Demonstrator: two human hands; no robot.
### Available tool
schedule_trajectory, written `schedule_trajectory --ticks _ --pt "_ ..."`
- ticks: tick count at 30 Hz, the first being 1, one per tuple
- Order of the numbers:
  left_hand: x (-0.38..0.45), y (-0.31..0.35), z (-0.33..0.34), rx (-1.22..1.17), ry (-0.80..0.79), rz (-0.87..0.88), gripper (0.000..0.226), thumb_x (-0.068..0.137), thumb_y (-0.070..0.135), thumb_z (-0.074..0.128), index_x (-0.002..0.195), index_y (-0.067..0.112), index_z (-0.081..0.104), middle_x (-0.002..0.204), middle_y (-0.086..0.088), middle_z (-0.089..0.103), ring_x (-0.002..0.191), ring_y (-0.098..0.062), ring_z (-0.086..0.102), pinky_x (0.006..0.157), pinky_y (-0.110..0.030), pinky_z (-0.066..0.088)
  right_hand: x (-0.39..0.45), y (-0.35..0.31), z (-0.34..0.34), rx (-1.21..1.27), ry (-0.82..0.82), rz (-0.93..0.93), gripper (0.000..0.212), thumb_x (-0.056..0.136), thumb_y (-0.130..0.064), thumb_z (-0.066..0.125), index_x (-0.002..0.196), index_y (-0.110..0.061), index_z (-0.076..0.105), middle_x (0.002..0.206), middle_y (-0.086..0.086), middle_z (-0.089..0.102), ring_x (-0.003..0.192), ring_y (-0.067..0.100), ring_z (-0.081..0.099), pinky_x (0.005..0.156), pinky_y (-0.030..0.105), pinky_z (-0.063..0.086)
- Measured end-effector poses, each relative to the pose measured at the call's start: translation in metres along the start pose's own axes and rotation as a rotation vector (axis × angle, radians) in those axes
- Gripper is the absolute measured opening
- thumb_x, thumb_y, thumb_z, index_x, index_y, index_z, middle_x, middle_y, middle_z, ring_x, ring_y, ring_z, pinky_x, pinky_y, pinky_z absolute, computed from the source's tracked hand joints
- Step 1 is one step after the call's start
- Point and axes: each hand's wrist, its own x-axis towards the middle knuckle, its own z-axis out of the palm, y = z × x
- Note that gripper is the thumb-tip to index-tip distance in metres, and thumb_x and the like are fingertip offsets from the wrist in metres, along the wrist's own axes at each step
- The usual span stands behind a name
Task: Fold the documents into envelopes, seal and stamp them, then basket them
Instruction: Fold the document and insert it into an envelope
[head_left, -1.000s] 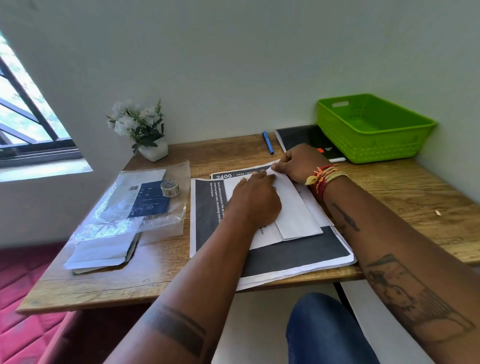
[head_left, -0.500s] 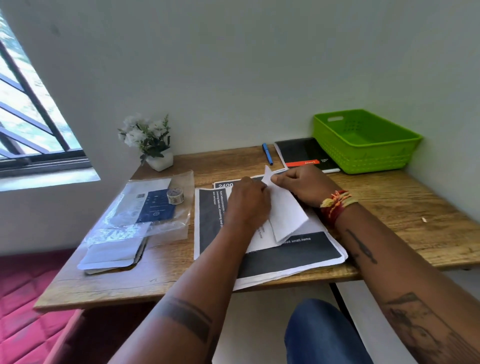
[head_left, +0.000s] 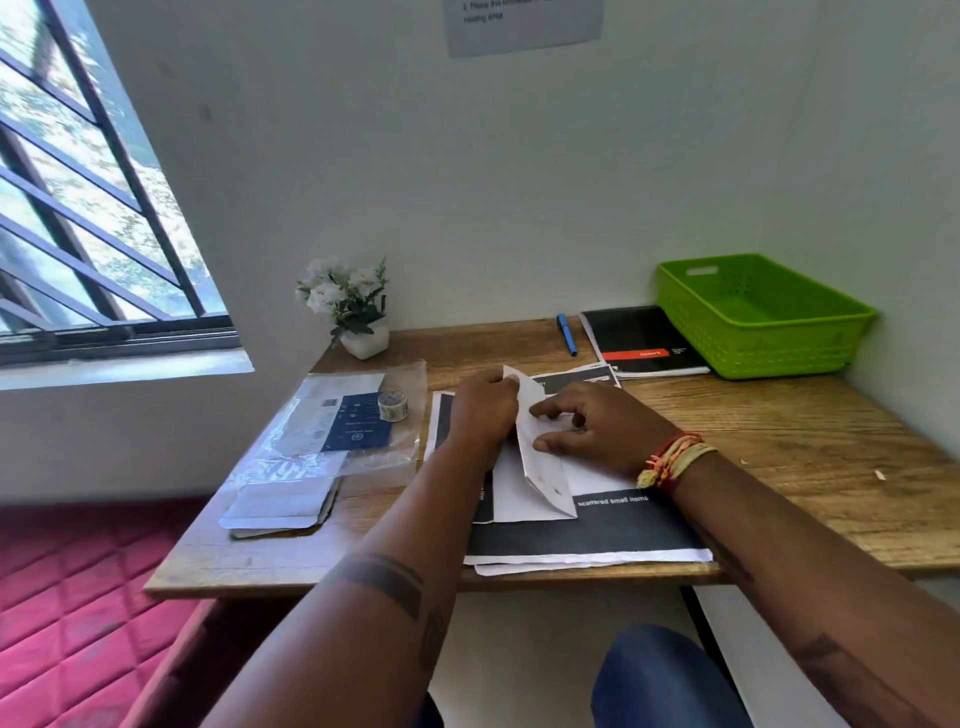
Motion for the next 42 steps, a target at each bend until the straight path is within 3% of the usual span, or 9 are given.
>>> schedule_trajectory --ticks 5,8,13,18,23,30,34,37,42 --pt "0.007 -0.003 -0.003 0.103 0.064 0.028 0.024 0.102 0.018 0.06 0.122 0.016 0.073 0.112 -0.004 0.072 0.091 -0.019 0.069 0.073 -0.032 0.06 0.0 0.004 0.006 -0.102 -0.022 -0.015 0.044 0.087 -0.06 0.065 0.124 -0.036 0.07 0.127 -0.005 0.058 0.116 0.013 0.05 0.095 0.027 0.041" --pt "0.012 -0.005 -0.01 0.177 0.165 0.083 0.025 0.099 0.016 0.062 0.12 0.023 0.075 0.117 0.001 0.073 0.098 -0.017 0.068 0.081 -0.033 0.059 0.001 0.007 0.007 -0.086 -0.027 -0.017 0.046 0.086 -0.063 0.064 0.124 -0.037 0.07 0.127 -0.008 0.057 0.118 0.015 0.05 0.1 0.034 0.045" --pt "0.019 -0.01 -0.019 0.352 0.167 0.179 0.022 0.098 0.01 0.063 0.113 0.021 0.076 0.11 0.004 0.071 0.096 -0.009 0.059 0.08 -0.023 0.042 0.003 0.008 0.008 -0.061 -0.015 -0.006 0.046 0.085 -0.061 0.067 0.123 -0.037 0.071 0.126 -0.011 0.056 0.117 0.01 0.048 0.096 0.026 0.04" --pt "0.018 -0.016 -0.014 0.524 0.17 0.275 0.027 0.096 0.005 0.059 0.111 0.024 0.07 0.115 -0.001 0.07 0.1 -0.016 0.062 0.076 -0.026 0.044 0.004 0.009 0.008 -0.04 -0.016 0.0 0.048 0.083 -0.064 0.068 0.123 -0.037 0.071 0.124 -0.012 0.055 0.116 0.008 0.047 0.097 0.027 0.042" --pt "0.006 -0.018 -0.007 0.8 0.174 0.46 0.025 0.099 0.006 0.058 0.12 0.015 0.068 0.131 -0.009 0.054 0.116 -0.026 0.056 0.09 -0.033 0.051 0.002 0.006 0.009 -0.042 0.003 0.012 0.043 0.085 -0.06 0.068 0.121 -0.037 0.072 0.124 -0.011 0.056 0.117 0.01 0.049 0.1 0.032 0.045" --pt "-0.002 -0.022 -0.015 1.076 -0.08 0.514 0.045 0.1 0.024 0.046 0.143 0.014 0.058 0.146 -0.01 0.055 0.132 -0.032 0.05 0.107 -0.044 0.045 0.004 0.0 0.007 0.005 0.019 0.034 0.032 0.085 -0.051 0.073 0.113 -0.034 0.077 0.113 -0.012 0.057 0.1 0.006 0.054 0.084 0.023 0.044" --pt "-0.002 -0.031 -0.022 1.118 -0.254 0.455 0.054 0.107 0.037 0.028 0.161 0.035 0.03 0.17 -0.01 0.023 0.156 -0.03 0.023 0.127 -0.047 0.018 0.013 -0.003 0.003 0.098 0.085 0.117 0.014 0.086 -0.039 0.077 0.095 -0.029 0.081 0.095 -0.014 0.066 0.088 0.005 0.061 0.068 0.014 0.039" --pt "-0.001 -0.032 -0.023 1.155 -0.3 0.439 0.055 0.108 0.041 0.022 0.163 0.042 0.018 0.172 -0.011 0.012 0.159 -0.03 0.011 0.128 -0.049 0.009 0.026 -0.002 0.001 0.078 0.126 0.201 0.013 0.086 -0.037 0.076 0.093 -0.025 0.078 0.089 -0.01 0.069 0.085 0.009 0.062 0.066 0.017 0.04" --pt "0.002 -0.03 -0.022 1.162 -0.372 0.439 0.059 0.108 0.037 0.019 0.166 0.03 0.01 0.174 -0.005 0.002 0.16 -0.023 -0.001 0.129 -0.047 0.0 0.049 -0.002 0.002 -0.06 0.117 0.334 0.029 0.085 -0.049 0.073 0.088 -0.021 0.065 0.087 0.0 0.068 0.084 0.021 0.064 0.07 0.03 0.046"
